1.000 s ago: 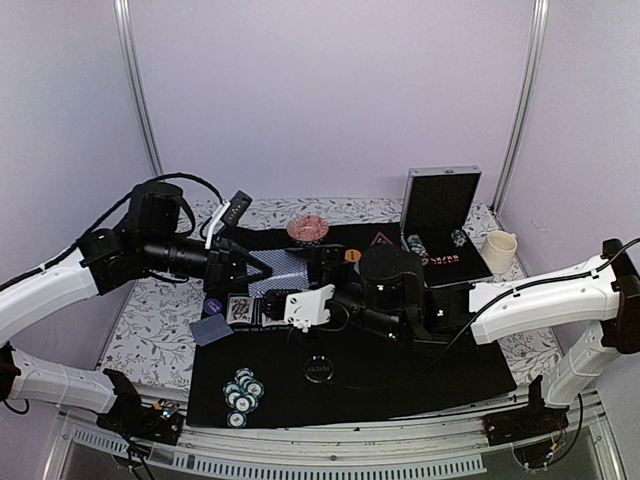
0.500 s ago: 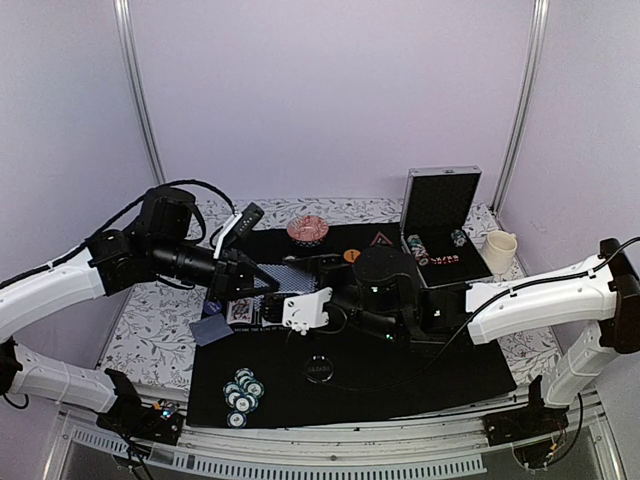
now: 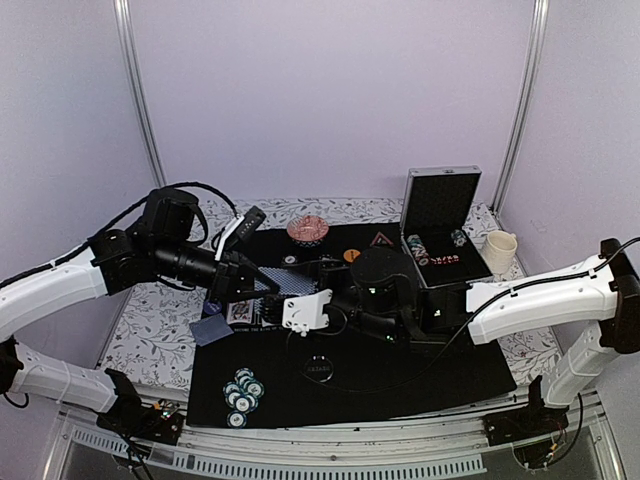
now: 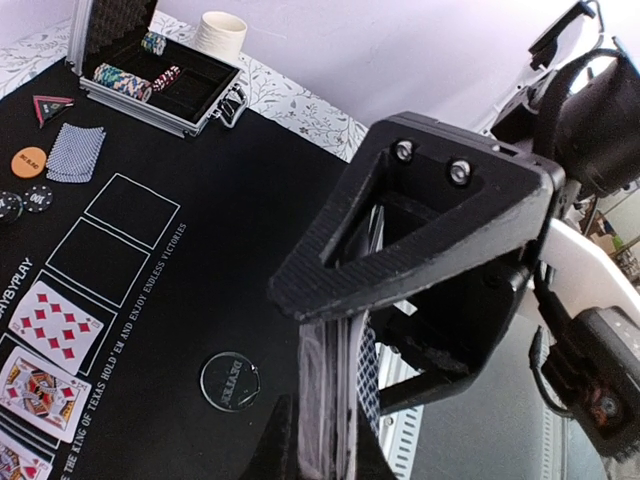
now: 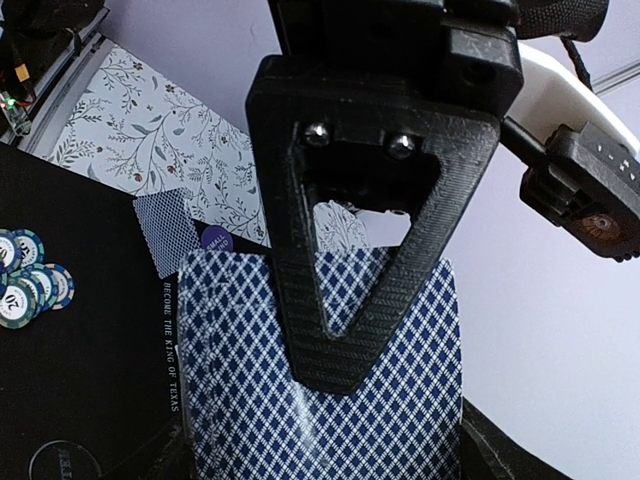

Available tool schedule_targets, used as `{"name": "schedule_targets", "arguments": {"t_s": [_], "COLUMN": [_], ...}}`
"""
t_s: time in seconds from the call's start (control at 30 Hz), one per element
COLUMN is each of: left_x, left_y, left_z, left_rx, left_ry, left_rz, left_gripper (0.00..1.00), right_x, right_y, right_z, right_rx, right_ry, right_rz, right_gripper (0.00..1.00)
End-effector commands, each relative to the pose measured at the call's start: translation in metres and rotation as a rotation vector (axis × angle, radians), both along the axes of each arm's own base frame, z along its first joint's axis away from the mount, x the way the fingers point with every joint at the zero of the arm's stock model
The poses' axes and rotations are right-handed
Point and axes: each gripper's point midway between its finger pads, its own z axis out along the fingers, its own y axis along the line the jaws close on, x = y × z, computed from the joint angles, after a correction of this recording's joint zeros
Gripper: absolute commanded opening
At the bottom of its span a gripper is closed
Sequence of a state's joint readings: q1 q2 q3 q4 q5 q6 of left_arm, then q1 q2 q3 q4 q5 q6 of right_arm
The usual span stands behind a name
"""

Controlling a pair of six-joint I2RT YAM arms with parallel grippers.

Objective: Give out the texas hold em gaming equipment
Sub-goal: Pass from the left arm to the right

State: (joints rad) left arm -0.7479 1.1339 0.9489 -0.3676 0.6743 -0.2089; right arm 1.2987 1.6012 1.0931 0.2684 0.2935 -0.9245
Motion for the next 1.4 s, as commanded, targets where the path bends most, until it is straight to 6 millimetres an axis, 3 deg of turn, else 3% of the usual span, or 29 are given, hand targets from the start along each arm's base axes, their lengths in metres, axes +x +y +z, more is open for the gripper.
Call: {"name": "schedule_targets", "arguments": {"t_s": [0.0,0.13,0.37,0.5,0.67,0.73,0.83,0.9,1.13,1.37], "left_x": [-0.019,-0.019,-0.022,-0.022,-0.022,-0.019,-0.01,-0.004,0.008,0.01], "left_y": [-0.009,-0.01,-0.011,-0.012,-0.012,-0.012,-0.011,-0.011,-0.006,-0.001], "left_z": [0.017,0.017,0.017,0.017,0.018,0.016,0.013,0.01,-0.004,-0.004], "left_rx": [-0.071,-0.074,-0.076,-0.078,-0.078,-0.072,-0.05,-0.03,0.045,0.067], "left_ry": [-0.011,-0.01,-0.005,-0.004,-0.01,-0.013,-0.026,-0.033,-0.037,-0.056], "left_rz": [-0.117,-0.124,-0.142,-0.146,-0.148,-0.137,-0.089,-0.056,0.01,0.025], "left_gripper": [0.0,0.0,0.0,0.0,0.0,0.05,0.25,0.3,0.3,0.32], "right_x": [0.006,0.007,0.011,0.01,0.012,0.012,0.013,0.014,0.015,0.015], "right_y": [0.0,0.0,0.0,-0.001,-0.005,-0.007,-0.008,-0.009,-0.012,-0.015], "right_z": [0.001,-0.002,-0.005,-0.003,-0.002,-0.001,0.0,0.0,0.002,0.002], "right_rx": [-0.007,-0.013,-0.023,-0.019,-0.017,-0.014,-0.013,-0.013,-0.007,-0.008], "right_ry": [0.029,0.055,0.081,0.088,0.099,0.1,0.1,0.1,0.102,0.1], "right_rz": [-0.02,-0.015,-0.031,-0.029,-0.044,-0.051,-0.06,-0.067,-0.076,-0.085], "right_gripper": [0.74,0.71,0.77,0.63,0.59,0.58,0.58,0.58,0.58,0.58]}}
